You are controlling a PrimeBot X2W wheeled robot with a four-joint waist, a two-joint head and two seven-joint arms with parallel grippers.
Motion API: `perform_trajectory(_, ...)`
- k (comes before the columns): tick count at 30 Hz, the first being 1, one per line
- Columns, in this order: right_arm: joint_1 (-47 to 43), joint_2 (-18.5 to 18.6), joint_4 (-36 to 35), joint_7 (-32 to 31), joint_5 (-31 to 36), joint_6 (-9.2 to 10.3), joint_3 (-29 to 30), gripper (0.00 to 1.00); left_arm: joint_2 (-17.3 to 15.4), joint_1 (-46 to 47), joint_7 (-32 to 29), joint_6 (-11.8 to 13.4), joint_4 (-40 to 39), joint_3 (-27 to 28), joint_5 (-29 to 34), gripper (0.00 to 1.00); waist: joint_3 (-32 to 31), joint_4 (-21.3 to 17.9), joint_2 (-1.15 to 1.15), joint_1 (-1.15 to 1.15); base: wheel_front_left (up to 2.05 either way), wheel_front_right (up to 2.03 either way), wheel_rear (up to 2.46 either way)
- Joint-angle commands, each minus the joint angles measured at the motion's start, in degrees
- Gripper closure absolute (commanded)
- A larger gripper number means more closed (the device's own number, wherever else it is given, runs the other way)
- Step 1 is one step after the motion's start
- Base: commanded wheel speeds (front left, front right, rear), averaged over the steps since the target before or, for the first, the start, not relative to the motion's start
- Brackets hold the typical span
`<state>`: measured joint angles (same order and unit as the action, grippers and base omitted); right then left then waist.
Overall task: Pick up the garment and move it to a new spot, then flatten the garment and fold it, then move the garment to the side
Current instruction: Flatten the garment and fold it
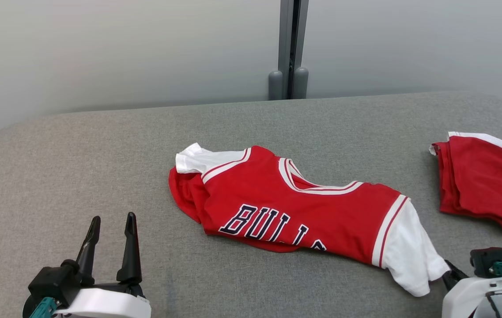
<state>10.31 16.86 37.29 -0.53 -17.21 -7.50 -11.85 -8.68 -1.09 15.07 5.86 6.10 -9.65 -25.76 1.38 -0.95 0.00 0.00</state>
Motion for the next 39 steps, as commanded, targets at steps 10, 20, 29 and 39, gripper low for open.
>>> perform_trajectory(10, -3.84, 1.01, -9.37, -7.98, -1.78, 0.01, 1.09, 0.0, -0.94, -0.39, -0.6, 0.02, -0.21, -0.48, -0.23, 0.0, -0.38, 0.85, 0.0, 0.0, 0.0, 0.0, 0.0)
perform_trajectory(20, -5.64, -1.91, -22.99, -1.18, 0.18, 0.01, 6.17, 0.0, -1.01, -0.38, -0.55, 0.07, -0.01, -0.85, -0.5, 0.0, -0.51, 1.4, 0.0, 0.0, 0.0, 0.0, 0.0)
perform_trajectory(29, -7.18, -6.18, -26.12, 4.12, 3.78, 0.01, 10.7, 0.0, -1.21, 0.67, -0.43, -0.15, 0.06, -1.04, -0.76, 0.0, 0.37, 1.5, 0.0, 0.0, 0.0, 0.0, 0.0)
perform_trajectory(39, -6.19, -7.94, -25.45, 5.85, 4.89, 0.01, 9.78, 0.0, -1.19, 1.55, -0.36, -0.31, 0.51, -1.52, -0.8, 0.0, 0.85, 1.6, 0.0, 0.0, 0.0, 0.0, 0.0)
